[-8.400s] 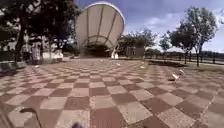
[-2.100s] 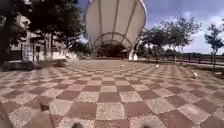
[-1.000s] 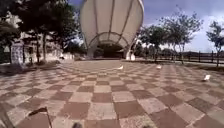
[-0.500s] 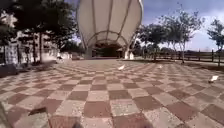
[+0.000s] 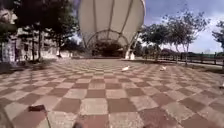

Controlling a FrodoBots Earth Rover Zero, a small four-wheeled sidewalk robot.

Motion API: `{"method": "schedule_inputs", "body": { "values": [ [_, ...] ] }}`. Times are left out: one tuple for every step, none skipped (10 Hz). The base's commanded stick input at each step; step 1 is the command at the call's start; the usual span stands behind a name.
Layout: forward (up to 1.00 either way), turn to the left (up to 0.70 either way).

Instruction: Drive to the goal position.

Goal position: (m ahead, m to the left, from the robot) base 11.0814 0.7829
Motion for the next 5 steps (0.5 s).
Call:
{"method": "schedule_inputs", "body": {
  "values": [
    [0.70,0.35],
    [0.70,0.35],
    [0.70,0.12],
    [0.70,0.00],
    [0.70,0.00]
  ]
}}
